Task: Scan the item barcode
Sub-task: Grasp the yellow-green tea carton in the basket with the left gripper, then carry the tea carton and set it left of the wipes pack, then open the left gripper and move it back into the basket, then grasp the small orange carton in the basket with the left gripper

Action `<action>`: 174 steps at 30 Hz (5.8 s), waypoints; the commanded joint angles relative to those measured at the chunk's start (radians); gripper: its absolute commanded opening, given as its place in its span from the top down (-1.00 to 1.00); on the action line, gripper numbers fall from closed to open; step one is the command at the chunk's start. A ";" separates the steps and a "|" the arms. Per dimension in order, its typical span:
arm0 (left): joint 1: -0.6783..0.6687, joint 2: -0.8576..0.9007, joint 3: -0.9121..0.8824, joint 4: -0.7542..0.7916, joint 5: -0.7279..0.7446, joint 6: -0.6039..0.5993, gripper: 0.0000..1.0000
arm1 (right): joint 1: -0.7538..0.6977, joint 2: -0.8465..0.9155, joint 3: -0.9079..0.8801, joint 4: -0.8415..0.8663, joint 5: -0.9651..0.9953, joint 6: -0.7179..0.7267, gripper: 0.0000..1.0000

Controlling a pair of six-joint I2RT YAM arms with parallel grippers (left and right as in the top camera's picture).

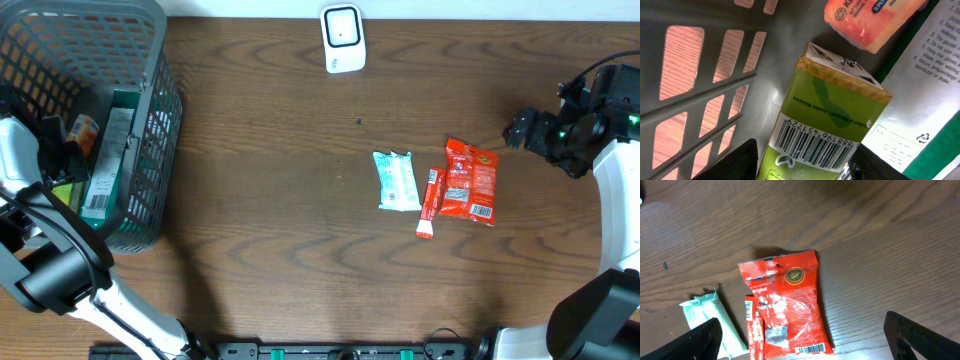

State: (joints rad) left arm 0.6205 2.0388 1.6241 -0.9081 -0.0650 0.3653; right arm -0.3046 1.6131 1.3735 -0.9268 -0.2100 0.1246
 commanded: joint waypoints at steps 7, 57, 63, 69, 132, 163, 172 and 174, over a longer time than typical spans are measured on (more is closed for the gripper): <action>0.008 0.018 -0.057 0.002 0.013 -0.003 -0.17 | -0.006 0.004 0.010 -0.001 -0.005 -0.010 -0.98; -0.251 -0.858 0.002 0.190 0.058 -0.464 0.40 | -0.006 0.004 0.010 -0.001 -0.005 -0.010 -0.98; -0.525 -0.944 0.001 0.100 0.058 -0.627 0.41 | -0.006 0.004 0.010 -0.002 -0.005 -0.010 -0.98; -0.796 -0.873 -0.034 -0.050 0.058 -0.748 0.41 | -0.006 0.004 0.010 -0.001 -0.005 -0.010 -0.99; -0.475 -0.283 0.515 -0.266 0.072 -0.453 -0.32 | -0.006 0.004 0.010 -0.001 -0.005 -0.010 -0.98; -0.132 0.235 0.513 -0.167 0.072 -0.044 -0.49 | -0.006 0.004 0.010 -0.001 -0.005 -0.010 -0.98; -0.132 0.286 0.509 -0.124 0.072 -0.044 -0.51 | -0.006 0.004 0.010 -0.001 -0.005 -0.010 -0.99; -0.131 0.295 0.507 -0.113 0.071 -0.043 -0.51 | -0.006 0.004 0.010 -0.002 -0.005 -0.010 -0.98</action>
State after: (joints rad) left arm 0.4843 2.2875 2.1307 -1.0313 0.0158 0.3119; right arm -0.3046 1.6131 1.3735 -0.9268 -0.2100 0.1246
